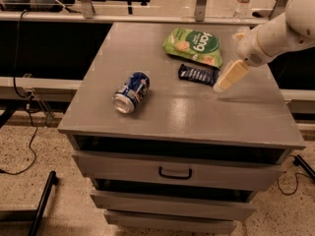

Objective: Move rxbar blueberry near green rice chip bag

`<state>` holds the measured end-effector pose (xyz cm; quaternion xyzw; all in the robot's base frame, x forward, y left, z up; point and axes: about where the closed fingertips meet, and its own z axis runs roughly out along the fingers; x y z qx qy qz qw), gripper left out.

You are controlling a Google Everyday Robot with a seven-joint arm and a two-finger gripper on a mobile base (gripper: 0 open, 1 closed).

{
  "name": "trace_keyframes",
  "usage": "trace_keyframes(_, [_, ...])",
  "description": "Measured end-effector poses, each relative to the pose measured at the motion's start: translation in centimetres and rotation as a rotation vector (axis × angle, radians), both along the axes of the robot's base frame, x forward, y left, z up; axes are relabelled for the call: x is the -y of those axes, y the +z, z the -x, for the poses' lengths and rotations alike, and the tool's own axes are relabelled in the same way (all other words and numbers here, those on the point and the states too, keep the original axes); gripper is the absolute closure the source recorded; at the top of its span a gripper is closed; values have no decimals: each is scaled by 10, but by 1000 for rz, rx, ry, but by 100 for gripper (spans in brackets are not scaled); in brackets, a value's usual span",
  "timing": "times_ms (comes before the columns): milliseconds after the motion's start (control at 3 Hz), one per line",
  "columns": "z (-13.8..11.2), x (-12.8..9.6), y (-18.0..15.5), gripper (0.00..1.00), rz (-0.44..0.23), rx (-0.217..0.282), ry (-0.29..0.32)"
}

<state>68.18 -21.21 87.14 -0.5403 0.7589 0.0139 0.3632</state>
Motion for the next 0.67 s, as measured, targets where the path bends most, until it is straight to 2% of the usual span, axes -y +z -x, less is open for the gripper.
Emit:
trace_keyframes(333, [10,48,14,0,-33,-70,-57])
trace_keyframes(667, [10,48,14,0,-33,-70,-57])
